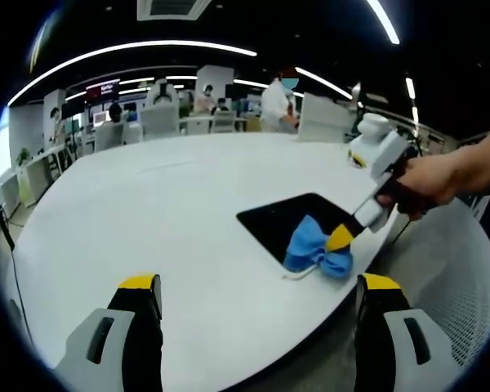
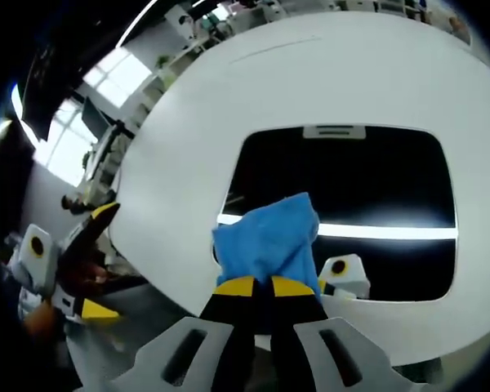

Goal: Wipe the mirror surface with the cleaning cloth until all visible marks leave the cleaned area.

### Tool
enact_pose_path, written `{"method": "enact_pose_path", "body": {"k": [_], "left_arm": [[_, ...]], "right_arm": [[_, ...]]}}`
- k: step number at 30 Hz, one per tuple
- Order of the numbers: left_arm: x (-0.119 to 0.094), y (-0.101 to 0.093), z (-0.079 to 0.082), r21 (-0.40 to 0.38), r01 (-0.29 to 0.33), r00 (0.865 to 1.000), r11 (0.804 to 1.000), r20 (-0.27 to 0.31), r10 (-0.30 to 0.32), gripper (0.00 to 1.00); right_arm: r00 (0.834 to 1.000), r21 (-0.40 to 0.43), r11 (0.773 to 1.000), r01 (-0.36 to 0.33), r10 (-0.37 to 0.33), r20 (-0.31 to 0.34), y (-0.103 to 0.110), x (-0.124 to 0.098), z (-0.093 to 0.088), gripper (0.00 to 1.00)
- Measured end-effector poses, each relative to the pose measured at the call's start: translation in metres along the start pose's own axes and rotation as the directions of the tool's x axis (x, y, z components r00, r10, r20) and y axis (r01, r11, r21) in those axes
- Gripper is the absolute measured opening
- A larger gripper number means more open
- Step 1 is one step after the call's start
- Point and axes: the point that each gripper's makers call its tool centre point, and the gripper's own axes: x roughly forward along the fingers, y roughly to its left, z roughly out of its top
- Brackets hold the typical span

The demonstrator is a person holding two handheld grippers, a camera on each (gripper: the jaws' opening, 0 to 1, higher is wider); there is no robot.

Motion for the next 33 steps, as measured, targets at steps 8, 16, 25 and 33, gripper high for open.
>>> {"method": "enact_pose_path", "body": {"k": [8,16,25,33], "left_arm": [[0.0,0.0,-0.001,0.002,0.0,1.0,1.0,-0.003,0.0,0.99],[0.0,-0.001,-0.001,0.002,0.001,1.0,1.0,-0.006,-0.001,0.99],[0.001,-0.001,-0.001,0.003,0.004,1.0,1.0,-0.008,-0.004,0.99],[0.001,-0.001,-0.002,0.006,0.006,1.0,1.0,-0.013,-0.006,0.99]], "right_arm": [[1.0,0.012,1.0,-0.001,0.001,0.002,-0.008,-0.005,-0.002,0.0],[1.0,0.019,1.0,0.006,-0.006,0.005,-0.015,-0.009,-0.003,0.0],[1.0,0.031,0.999,0.017,-0.018,0.013,-0.028,-0.016,-0.006,0.0],[1.0,0.041,0.999,0.02,-0.021,0.013,-0.031,-0.017,-0.006,0.0]]}}
